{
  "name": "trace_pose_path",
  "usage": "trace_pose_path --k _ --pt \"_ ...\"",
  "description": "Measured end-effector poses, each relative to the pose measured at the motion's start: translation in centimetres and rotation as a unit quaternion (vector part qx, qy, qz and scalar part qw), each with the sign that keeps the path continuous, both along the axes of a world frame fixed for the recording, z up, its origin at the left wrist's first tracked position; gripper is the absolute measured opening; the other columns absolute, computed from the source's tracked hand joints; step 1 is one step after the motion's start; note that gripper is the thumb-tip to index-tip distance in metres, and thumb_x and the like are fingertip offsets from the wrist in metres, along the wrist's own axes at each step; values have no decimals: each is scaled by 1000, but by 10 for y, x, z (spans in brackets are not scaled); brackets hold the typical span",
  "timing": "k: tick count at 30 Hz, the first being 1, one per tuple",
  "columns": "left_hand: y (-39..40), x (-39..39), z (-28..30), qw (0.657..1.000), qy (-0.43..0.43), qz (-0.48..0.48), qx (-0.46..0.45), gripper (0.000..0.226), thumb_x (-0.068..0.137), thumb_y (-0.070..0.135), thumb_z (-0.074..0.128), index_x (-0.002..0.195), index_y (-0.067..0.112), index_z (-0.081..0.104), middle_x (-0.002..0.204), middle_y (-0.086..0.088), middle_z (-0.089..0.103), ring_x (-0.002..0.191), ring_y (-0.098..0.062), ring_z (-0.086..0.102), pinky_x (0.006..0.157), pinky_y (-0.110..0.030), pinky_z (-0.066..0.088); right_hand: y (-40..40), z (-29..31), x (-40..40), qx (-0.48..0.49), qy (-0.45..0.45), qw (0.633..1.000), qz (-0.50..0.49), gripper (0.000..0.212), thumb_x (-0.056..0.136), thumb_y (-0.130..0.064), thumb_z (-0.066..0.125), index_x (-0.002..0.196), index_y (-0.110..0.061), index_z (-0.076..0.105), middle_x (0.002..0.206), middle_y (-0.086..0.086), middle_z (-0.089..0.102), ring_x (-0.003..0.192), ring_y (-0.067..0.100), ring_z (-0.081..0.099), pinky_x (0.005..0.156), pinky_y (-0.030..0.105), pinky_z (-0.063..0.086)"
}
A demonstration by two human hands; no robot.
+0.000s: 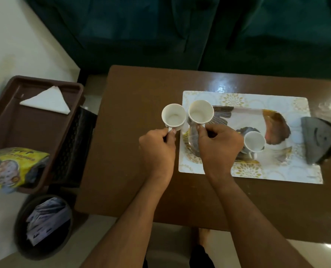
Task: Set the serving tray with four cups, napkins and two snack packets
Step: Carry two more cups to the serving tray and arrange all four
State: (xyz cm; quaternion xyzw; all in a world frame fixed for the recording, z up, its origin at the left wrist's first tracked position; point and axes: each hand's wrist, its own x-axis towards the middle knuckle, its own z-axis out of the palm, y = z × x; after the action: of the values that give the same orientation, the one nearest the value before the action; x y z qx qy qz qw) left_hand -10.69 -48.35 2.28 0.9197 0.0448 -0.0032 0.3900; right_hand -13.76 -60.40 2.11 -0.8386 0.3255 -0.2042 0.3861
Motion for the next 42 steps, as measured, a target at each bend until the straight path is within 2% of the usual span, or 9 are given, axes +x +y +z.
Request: trace_pose_path --k 7,10,12,18,21,26,31,34,42 --pt "-60 0 -9 998 -20 -53 -4 17 95 24 76 95 10 84 72 -2 78 58 -9 65 51 -7 37 -67 -11 -15 -25 12 999 -46 11 86 -21 79 81 -12 83 71 2 77 60 14 66 63 18 51" --pt "-83 4 -15 997 8 -73 -8 23 96 27 74 92 7 84 74 -8 78 67 -21 73 63 -34 59 -90 -16 -17 -31 28 998 -55 13 86 -25 79 85 -13 83 76 3 79 66 18 69 66 35 57" --pt "-97 9 -20 996 24 -82 -5 27 96 27 74 86 3 82 73 -12 77 69 -29 73 69 -43 60 -105 -18 -18 -39 29 997 -66 14 86 -27 80 87 -14 84 80 3 80 69 17 71 65 28 52" --pt "-129 18 -31 994 58 -93 10 29 96 26 75 82 1 81 72 -15 76 72 -34 73 75 -48 58 -149 -28 -17 -50 57 996 -55 14 87 -25 80 84 -12 84 77 5 79 65 20 69 59 27 48" --pt "-139 22 -38 992 79 -93 25 31 96 26 75 81 -1 80 74 -17 76 76 -37 72 79 -49 57 -168 -35 -15 -46 76 995 -33 15 85 -22 81 76 -10 82 65 5 74 55 19 62 50 21 37" --pt "-147 29 -44 990 90 -102 49 32 96 28 75 81 0 79 72 -15 75 76 -37 71 79 -48 57 -186 -44 -10 -32 109 993 -14 15 85 -23 82 76 -11 82 64 4 74 52 15 55 50 16 27" --pt "-149 33 -48 988 100 -101 57 33 97 27 75 84 -3 79 75 -18 76 81 -39 72 82 -50 57 -193 -48 -6 -6 142 990 13 13 87 -23 81 81 -12 84 69 5 76 59 19 64 58 23 37" --pt "-149 33 -48 988 104 -96 59 31 96 25 75 82 -3 79 73 -17 75 78 -38 72 80 -50 58 -196 -49 -4 -2 153 988 23 9 88 -22 81 86 -14 85 75 3 79 59 14 62 54 16 34" --pt "-150 28 -47 990 93 -71 82 21 90 27 81 80 8 80 67 -8 72 67 -30 67 71 -48 58 -199 -51 -5 12 185 982 36 8 87 -23 82 88 -15 85 77 4 79 60 12 60 55 16 33"
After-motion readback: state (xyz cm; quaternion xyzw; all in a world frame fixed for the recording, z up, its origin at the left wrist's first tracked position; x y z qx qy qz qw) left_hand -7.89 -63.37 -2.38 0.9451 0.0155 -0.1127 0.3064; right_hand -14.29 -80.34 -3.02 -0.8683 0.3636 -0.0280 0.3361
